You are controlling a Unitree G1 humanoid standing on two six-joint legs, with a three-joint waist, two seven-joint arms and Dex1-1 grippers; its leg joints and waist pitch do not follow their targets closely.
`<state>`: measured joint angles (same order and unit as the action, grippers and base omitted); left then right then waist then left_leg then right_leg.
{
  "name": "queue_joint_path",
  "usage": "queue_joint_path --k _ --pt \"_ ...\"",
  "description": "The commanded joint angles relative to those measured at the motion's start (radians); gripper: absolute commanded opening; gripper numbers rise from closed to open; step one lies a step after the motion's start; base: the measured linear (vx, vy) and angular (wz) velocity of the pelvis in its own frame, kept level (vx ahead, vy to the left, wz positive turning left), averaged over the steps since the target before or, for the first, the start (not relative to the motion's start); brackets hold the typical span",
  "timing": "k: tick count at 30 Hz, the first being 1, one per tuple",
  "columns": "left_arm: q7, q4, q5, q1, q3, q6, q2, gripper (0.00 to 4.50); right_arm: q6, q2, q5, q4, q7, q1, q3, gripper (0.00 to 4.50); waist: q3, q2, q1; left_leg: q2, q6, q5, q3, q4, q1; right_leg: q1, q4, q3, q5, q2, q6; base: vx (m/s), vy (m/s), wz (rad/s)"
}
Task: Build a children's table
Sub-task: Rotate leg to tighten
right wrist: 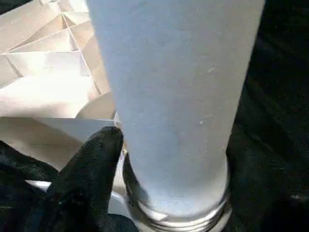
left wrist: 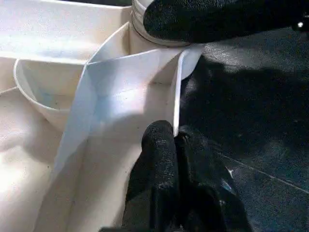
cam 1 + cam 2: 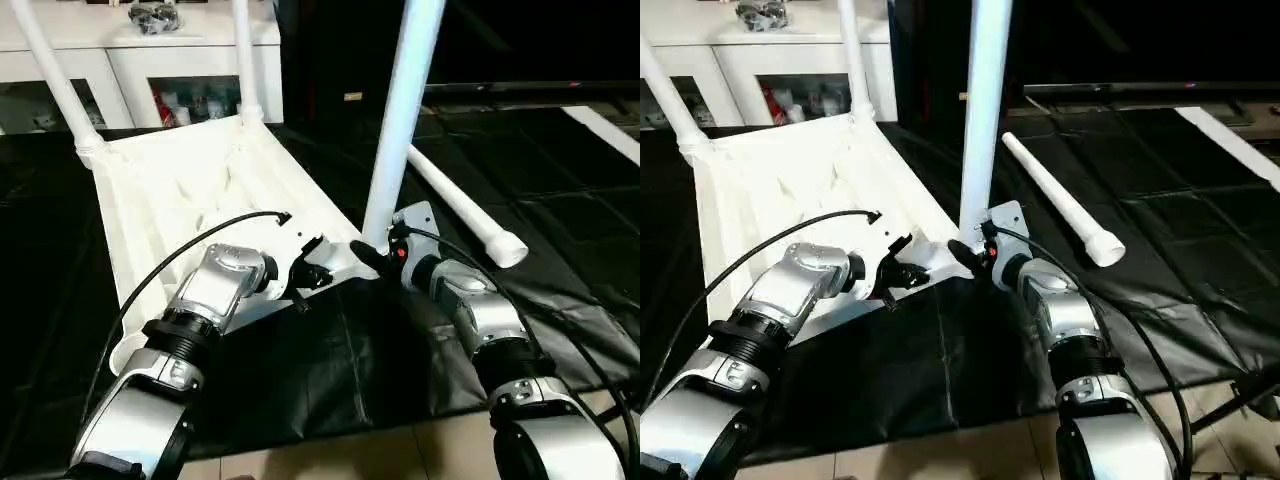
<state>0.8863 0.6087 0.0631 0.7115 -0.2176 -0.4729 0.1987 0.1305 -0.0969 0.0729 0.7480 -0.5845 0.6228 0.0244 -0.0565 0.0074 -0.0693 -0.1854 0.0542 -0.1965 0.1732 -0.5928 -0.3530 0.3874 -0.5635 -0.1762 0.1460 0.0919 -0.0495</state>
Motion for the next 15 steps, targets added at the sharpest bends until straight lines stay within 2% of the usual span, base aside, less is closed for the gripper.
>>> queue_joint_path --k 1,2,4,5,6,7,8,9,12,15 --pt "-0.011 -0.075 -0.023 0.029 0.004 0.049 -0.007 0.0 0.008 0.058 0.014 0.012 -0.108 -0.035 -0.08 3.69 0.081 0.006 -0.012 -0.062 -0.067 -0.125 -0.025 0.064 -0.003 -0.063 0.051 0.08 0.215 0.098 -0.159 0.0 0.0 0.0" --pt "0.026 -0.089 -0.02 0.011 -0.012 0.081 0.02 0.0 -0.024 0.027 0.027 0.0 -0.148 -0.046 -0.07 3.78 0.081 0.006 -0.013 -0.06 -0.072 -0.126 -0.024 0.063 -0.005 -0.064 0.05 0.081 0.211 0.098 -0.163 0.0 0.0 0.0" --pt "0.049 -0.093 -0.018 0.002 -0.02 0.095 0.035 0.0 -0.036 0.006 0.038 -0.013 -0.188 -0.054 -0.067 3.92 0.082 0.006 -0.017 -0.06 -0.078 -0.132 -0.022 0.061 -0.004 -0.063 0.051 0.082 0.217 0.098 -0.158 0.0 0.0 0.0" --pt "0.092 -0.092 -0.008 -0.014 -0.037 0.161 0.062 0.0 -0.054 -0.032 0.051 -0.034 -0.254 -0.067 -0.061 4.15 0.083 0.008 -0.024 -0.06 -0.085 -0.127 -0.024 0.06 -0.004 -0.062 0.05 0.081 0.215 0.096 -0.15 0.0 0.0 0.0" --pt "0.112 -0.09 -0.001 -0.021 -0.046 0.201 0.075 0.0 -0.061 -0.05 0.057 -0.043 -0.28 -0.072 -0.058 4.15 0.082 0.007 -0.022 -0.061 -0.089 -0.127 -0.02 0.061 -0.005 -0.061 0.049 0.084 0.211 0.092 -0.151 0.0 0.0 0.0" --pt "0.137 -0.084 0.002 -0.029 -0.054 0.222 0.091 0.0 -0.071 -0.079 0.058 -0.05 -0.31 -0.076 -0.055 4.23 0.082 0.008 -0.031 -0.062 -0.089 -0.123 -0.02 0.059 -0.004 -0.058 0.047 0.084 0.203 0.093 -0.154 0.0 0.0 0.0" --pt "0.175 -0.077 -0.003 -0.039 -0.061 0.249 0.11 0.0 -0.091 -0.121 0.06 -0.058 -0.357 -0.081 -0.054 4.31 0.081 0.002 -0.034 -0.062 -0.089 -0.128 -0.017 0.058 -0.004 -0.057 0.047 0.084 0.209 0.091 -0.152 0.0 0.0 0.0" --pt "0.196 -0.075 -0.01 -0.043 -0.062 0.25 0.118 0.0 -0.092 -0.143 0.068 -0.066 -0.394 -0.085 -0.053 4.41 0.081 0.005 -0.04 -0.062 -0.088 -0.13 -0.016 0.057 -0.004 -0.056 0.046 0.083 0.222 0.09 -0.151 0.0 0.0 0.0" --pt "0.254 -0.071 -0.02 -0.052 -0.073 0.287 0.147 0.0 -0.093 -0.194 0.089 -0.086 -0.492 -0.091 -0.05 4.41 0.081 0.005 -0.053 -0.066 -0.085 -0.136 -0.016 0.056 -0.003 -0.053 0.045 0.083 0.238 0.091 -0.15 0.0 0.0 0.0" --pt "0.319 -0.057 -0.028 -0.055 -0.087 0.339 0.177 0.0 -0.107 -0.241 0.096 -0.103 -0.587 -0.096 -0.065 4.41 0.077 0.002 -0.063 -0.067 -0.077 -0.166 -0.016 0.058 0.0 -0.049 0.052 0.081 0.298 0.092 -0.13 0.0 0.0 0.0"
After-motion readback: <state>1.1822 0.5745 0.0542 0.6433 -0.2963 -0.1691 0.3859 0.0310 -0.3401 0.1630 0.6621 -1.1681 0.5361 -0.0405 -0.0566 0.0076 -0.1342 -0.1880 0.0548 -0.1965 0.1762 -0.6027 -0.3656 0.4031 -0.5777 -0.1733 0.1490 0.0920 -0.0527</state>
